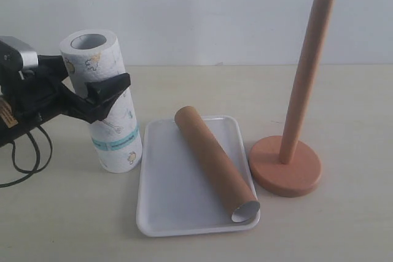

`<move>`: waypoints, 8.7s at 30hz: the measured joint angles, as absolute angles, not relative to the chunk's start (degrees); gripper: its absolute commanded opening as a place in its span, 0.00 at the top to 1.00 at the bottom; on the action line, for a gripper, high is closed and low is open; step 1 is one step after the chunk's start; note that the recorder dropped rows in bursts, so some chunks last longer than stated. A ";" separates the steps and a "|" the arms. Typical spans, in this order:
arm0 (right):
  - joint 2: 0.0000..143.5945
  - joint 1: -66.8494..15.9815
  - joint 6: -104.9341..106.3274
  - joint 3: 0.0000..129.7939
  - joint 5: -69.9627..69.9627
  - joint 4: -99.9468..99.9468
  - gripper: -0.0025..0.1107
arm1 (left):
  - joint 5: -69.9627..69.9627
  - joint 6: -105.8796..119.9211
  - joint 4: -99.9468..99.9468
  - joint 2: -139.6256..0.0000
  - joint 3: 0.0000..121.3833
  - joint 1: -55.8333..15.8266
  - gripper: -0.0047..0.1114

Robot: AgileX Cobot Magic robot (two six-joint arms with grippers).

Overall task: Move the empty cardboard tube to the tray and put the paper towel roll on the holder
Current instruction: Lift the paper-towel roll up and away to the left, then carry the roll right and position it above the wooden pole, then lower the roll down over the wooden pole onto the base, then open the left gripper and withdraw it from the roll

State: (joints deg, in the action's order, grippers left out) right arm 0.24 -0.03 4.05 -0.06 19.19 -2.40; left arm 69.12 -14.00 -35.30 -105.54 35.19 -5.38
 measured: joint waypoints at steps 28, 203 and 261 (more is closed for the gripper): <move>0.24 -0.03 3.94 -0.06 19.04 -2.40 0.98 | 69.36 -23.29 -38.18 -109.77 40.04 -5.38 0.92; 0.24 -0.03 3.94 -0.06 18.91 -2.88 0.98 | 36.26 -49.16 -45.36 -118.53 88.21 -40.95 0.92; 0.24 -0.03 3.81 -0.06 18.91 -2.92 0.98 | 52.45 -44.95 -42.55 -123.15 82.20 -40.58 0.01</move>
State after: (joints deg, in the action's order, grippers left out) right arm 0.24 -0.03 3.81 -0.06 18.91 -2.92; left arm 52.45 -44.95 -42.55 -123.15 82.20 -40.58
